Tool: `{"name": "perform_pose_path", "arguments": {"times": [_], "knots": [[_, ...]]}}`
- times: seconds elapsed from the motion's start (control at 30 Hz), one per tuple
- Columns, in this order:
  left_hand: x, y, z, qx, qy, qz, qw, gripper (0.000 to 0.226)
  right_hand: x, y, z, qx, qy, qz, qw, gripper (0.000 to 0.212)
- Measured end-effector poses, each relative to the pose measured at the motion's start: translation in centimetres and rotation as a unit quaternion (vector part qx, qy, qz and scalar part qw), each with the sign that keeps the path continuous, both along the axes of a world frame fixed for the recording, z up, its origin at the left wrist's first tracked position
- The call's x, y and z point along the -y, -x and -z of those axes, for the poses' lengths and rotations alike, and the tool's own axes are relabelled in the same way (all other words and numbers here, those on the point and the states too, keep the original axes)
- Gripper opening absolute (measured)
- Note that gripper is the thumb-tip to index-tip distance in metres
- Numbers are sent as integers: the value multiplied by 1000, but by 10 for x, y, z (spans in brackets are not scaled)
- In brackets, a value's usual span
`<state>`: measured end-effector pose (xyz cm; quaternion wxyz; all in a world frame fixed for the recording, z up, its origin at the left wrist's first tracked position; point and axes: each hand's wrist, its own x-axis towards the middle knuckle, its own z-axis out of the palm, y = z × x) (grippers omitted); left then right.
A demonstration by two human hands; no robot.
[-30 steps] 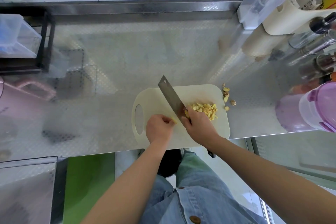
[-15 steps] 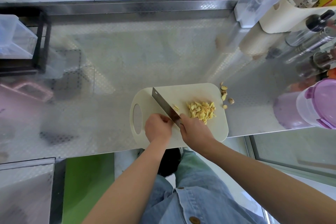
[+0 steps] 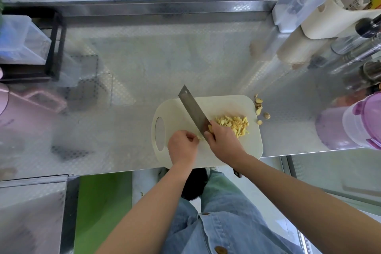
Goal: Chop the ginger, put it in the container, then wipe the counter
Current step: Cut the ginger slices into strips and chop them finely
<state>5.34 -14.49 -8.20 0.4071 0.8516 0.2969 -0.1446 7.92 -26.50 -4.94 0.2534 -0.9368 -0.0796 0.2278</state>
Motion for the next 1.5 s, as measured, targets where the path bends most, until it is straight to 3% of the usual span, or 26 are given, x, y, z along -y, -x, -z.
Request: {"name": "perform_pose_path", "arguments": {"times": [0.33, 0.73, 0.83, 1.03, 1.2, 1.37, 1.5], "knots": [[4, 0, -1, 8, -22, -9, 1000, 14, 6, 14, 1, -7, 37, -58, 998, 12], [3, -2, 3, 7, -22, 3, 1000, 13, -2, 17, 9, -15, 38, -40, 998, 12], [2, -2, 4, 6, -24, 10, 1000, 11, -8, 11, 9, -16, 21, -14, 1000, 10], [-2, 1, 4, 24, -16, 19, 999, 9, 2, -2, 7, -36, -70, 138, 987, 19], [-17, 5, 7, 51, 1, 0, 999, 9, 7, 9, -3, -88, -115, 114, 983, 7], [-23, 7, 2, 49, -31, 4, 998, 10, 8, 27, 8, -114, -97, 94, 984, 23], [-25, 10, 2, 46, -36, 25, 998, 11, 24, 26, 5, -91, -92, 140, 982, 19]]}}
